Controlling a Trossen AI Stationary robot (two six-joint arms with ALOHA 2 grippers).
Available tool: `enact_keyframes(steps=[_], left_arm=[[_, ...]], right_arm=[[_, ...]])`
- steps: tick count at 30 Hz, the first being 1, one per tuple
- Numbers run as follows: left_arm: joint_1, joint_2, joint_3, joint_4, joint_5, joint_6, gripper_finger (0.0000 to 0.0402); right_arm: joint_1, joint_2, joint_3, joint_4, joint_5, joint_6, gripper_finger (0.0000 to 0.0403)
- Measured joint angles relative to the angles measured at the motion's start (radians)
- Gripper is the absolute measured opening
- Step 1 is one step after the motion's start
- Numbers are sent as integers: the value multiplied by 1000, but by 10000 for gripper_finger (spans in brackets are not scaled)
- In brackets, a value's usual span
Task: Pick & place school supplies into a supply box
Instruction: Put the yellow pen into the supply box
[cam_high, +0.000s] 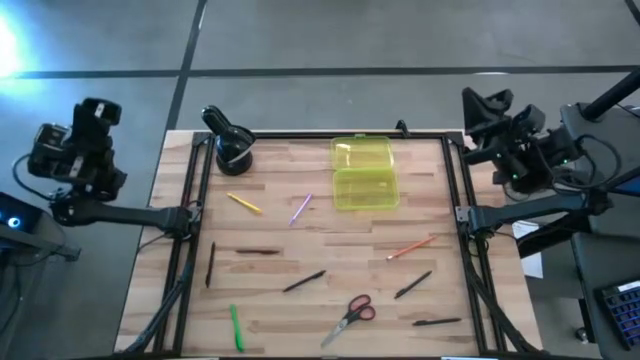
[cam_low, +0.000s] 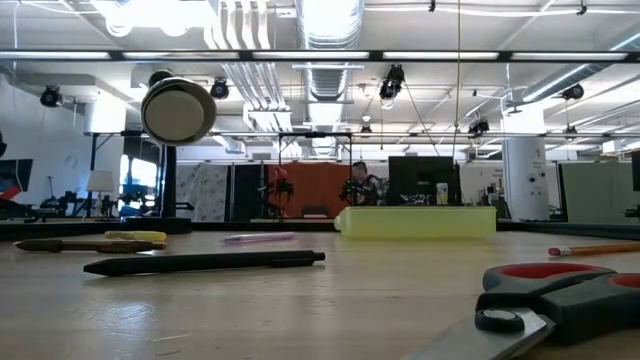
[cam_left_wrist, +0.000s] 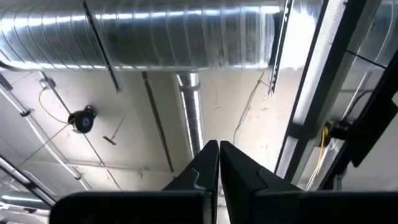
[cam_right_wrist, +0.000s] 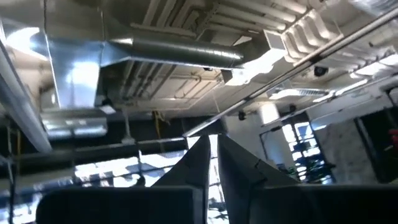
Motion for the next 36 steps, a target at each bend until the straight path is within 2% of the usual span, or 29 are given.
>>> enact_keyframes(steps=[3,5,8,13,22,25,30,36], left_arm=[[0,88,92,-24,-4,-48,0],[0,133,152,-104,-6,-51,0],[0,191,251,-313,-16,-59,0],[0,306,423,-684,-149,-86,0],[-1,488,685,-1211,-226,-131,0],[0,529,738,-1335,-256,-91,0],[0,568,766,-1442,-241,33,0],[-1,566,795,-1546,-239,-16,0]], right_arm=[[0,0,42,-93,0,26,22],[0,-1,75,-171,0,63,22],[0,-2,132,-327,0,84,22],[0,-1,225,-621,-2,150,22],[0,6,390,-1094,-155,295,22],[0,13,416,-1158,-161,348,22],[0,35,432,-1170,-271,447,24],[1,90,428,-1171,-333,580,51]])
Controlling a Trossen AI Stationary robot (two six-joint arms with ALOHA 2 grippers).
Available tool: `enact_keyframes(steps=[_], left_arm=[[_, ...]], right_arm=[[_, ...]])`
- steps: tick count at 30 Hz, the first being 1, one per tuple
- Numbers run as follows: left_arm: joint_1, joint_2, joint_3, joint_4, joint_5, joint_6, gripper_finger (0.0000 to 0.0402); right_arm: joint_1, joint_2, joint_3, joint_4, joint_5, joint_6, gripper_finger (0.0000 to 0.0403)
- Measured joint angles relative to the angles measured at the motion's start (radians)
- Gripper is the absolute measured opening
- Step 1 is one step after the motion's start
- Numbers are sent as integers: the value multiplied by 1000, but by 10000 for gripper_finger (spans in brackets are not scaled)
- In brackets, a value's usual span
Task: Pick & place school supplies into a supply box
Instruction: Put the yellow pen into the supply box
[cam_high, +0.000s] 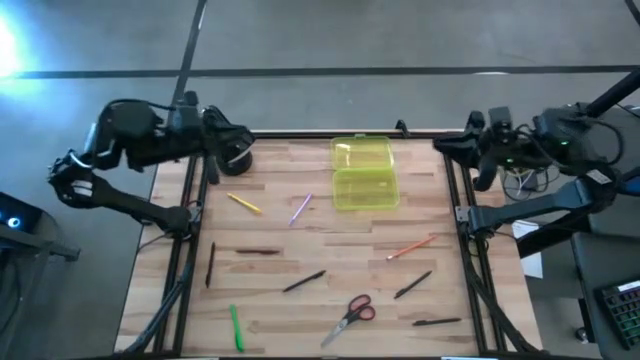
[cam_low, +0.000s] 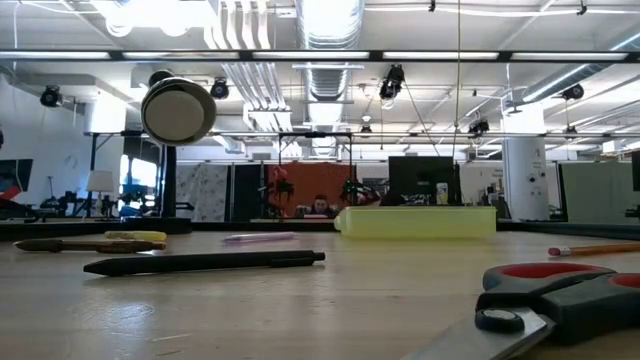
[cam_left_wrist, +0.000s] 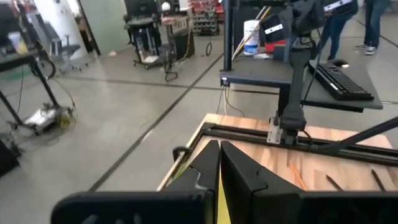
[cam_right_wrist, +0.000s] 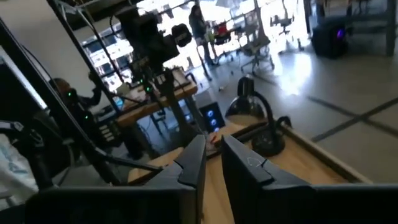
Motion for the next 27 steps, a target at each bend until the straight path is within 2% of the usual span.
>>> enact_keyframes(steps=[4,10,21,27], left_arm=[[1,-6,1,-71,0,-73,0],[1,5,0,-206,0,-81,4],[1,37,-1,-400,40,-142,70],[0,55,0,-473,98,-262,83]], right_arm=[[0,62,4,1,-1,11,78],[-1,157,14,6,-1,11,118],[0,249,14,3,-1,11,168],[0,248,14,-9,-9,16,180]])
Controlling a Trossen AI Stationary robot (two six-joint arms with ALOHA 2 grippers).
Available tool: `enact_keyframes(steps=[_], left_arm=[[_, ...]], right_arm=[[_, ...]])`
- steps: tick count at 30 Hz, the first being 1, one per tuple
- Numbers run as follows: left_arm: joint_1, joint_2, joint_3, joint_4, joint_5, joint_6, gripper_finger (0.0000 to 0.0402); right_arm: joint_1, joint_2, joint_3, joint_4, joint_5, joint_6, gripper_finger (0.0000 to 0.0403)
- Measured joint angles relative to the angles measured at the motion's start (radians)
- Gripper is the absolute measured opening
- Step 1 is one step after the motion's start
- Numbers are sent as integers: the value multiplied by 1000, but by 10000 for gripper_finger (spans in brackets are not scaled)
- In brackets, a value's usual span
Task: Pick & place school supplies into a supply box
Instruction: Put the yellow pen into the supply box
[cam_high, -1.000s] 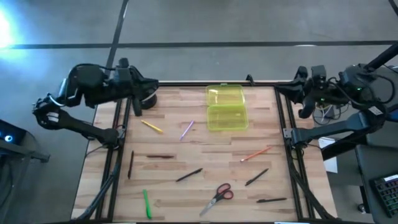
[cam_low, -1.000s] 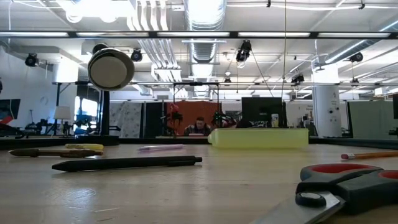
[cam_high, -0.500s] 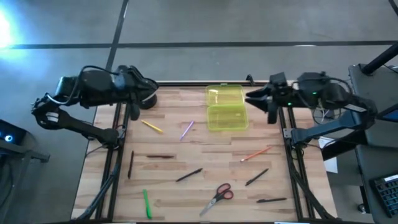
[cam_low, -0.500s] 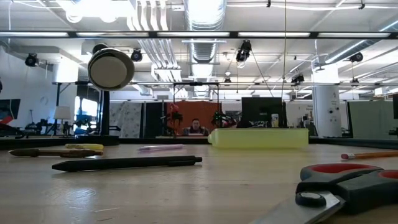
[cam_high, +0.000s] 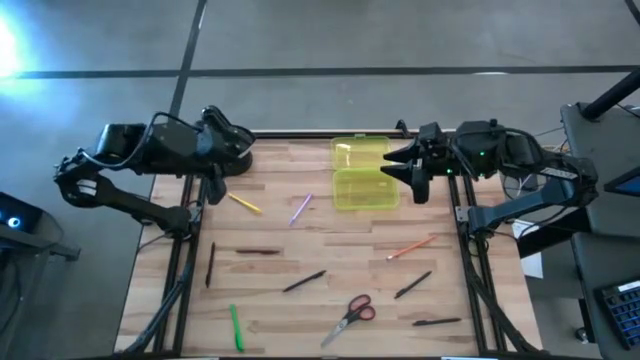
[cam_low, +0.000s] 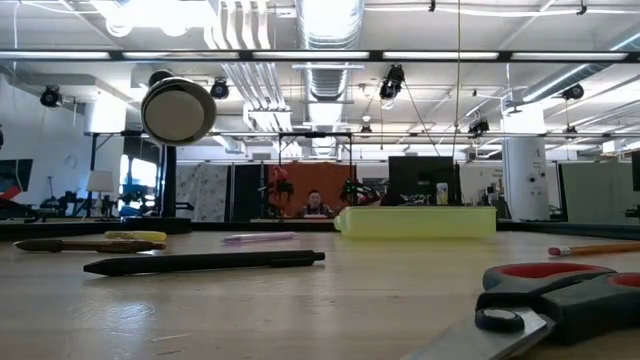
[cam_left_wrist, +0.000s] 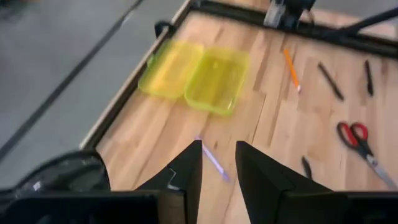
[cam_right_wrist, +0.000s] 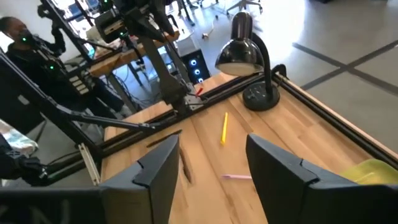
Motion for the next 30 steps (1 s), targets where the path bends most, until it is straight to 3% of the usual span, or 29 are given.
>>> enact_keyframes(steps=[10,24,30], left_arm=[[0,75,0,-73,0,-11,84],[1,257,0,-140,-50,-35,110],[1,324,0,-140,-40,-27,110]], right_arm=[[0,24,0,-120,1,-72,196],[0,44,0,-166,6,-114,243],[0,39,0,-173,8,-115,245]])
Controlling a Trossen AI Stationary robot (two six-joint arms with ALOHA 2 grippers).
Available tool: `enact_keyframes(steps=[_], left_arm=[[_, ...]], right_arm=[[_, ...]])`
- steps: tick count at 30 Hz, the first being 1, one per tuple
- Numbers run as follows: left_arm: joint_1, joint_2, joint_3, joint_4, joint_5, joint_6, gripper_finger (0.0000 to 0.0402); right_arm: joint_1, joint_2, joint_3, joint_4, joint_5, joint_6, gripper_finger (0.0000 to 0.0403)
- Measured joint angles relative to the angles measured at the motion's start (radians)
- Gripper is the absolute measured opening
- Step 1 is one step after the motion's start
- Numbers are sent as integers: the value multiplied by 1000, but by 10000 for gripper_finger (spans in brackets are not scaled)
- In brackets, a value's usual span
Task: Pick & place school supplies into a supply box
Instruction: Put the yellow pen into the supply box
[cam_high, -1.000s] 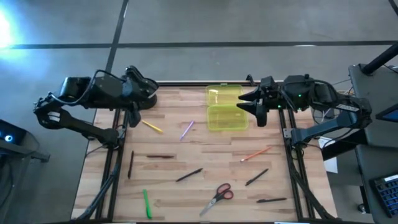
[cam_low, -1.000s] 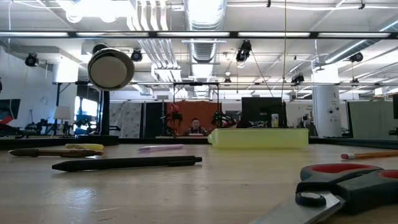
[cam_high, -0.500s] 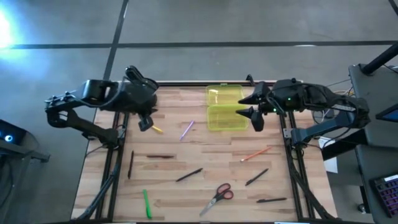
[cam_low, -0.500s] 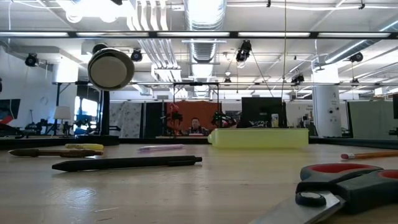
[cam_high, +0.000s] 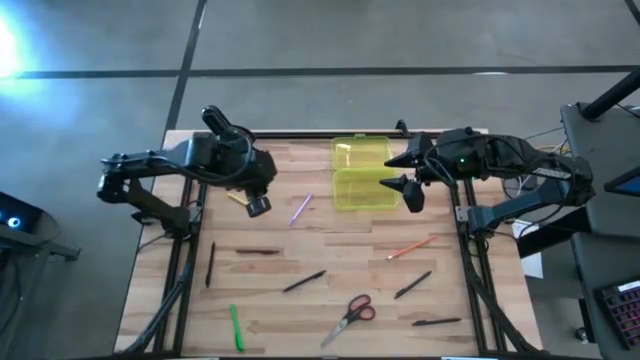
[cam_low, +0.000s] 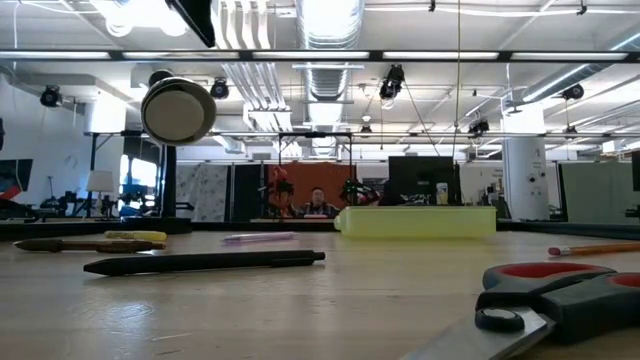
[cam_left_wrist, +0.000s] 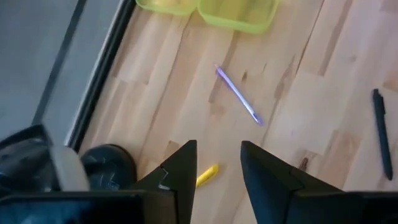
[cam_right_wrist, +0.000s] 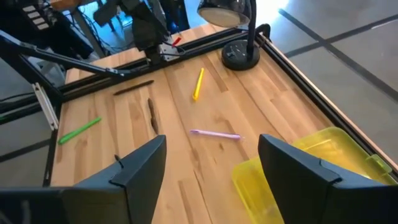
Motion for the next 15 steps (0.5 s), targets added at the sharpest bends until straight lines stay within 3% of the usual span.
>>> enact_keyframes(steps=[4,10,15], left_arm=[[5,16,0,1,79,-94,110],[15,6,0,1,77,-245,117],[40,-11,0,-16,88,-312,151]], right_arm=[[0,0,0,-8,0,0,240],[0,1,0,-27,0,-10,238],[0,1,0,-27,1,-49,240]])
